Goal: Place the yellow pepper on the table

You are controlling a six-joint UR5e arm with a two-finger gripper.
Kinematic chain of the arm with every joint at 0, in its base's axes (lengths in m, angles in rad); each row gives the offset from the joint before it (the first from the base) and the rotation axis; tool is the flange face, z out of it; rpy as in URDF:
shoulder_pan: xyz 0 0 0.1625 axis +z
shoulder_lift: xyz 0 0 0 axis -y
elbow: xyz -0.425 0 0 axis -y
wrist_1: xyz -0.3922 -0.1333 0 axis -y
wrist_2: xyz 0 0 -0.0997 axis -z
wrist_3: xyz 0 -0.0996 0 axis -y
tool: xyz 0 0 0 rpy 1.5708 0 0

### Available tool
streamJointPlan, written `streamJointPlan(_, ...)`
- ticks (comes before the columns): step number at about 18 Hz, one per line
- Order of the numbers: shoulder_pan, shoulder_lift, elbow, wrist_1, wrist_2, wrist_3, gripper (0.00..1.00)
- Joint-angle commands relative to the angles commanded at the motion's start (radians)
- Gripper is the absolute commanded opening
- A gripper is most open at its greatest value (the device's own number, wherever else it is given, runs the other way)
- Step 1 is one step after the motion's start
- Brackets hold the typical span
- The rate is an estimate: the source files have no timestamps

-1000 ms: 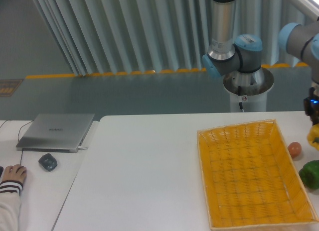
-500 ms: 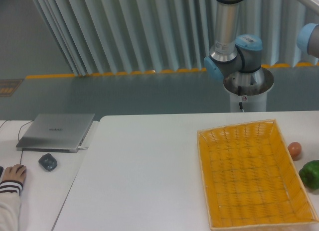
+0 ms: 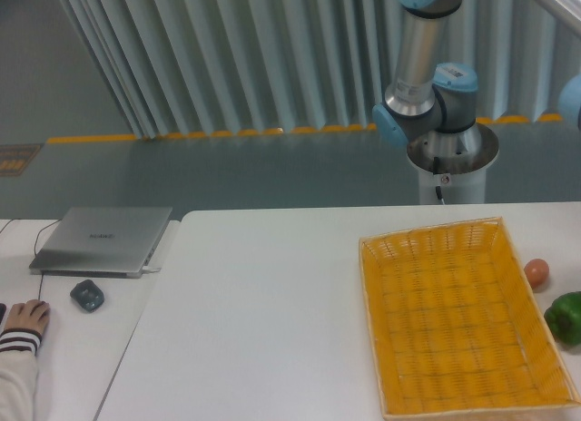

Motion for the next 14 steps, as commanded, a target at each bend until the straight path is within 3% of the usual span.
streamJointPlan(4,-0.003,-0.003,0.000,0.000,0.000,-0.003,0.59)
streamJointPlan(7,-0.005,-0.003,0.000,0.002,0.000,-0.011,0.99)
streamJointPlan(14,-0.009,0.034,0.000,-0.005,0.003,0.023,1.00)
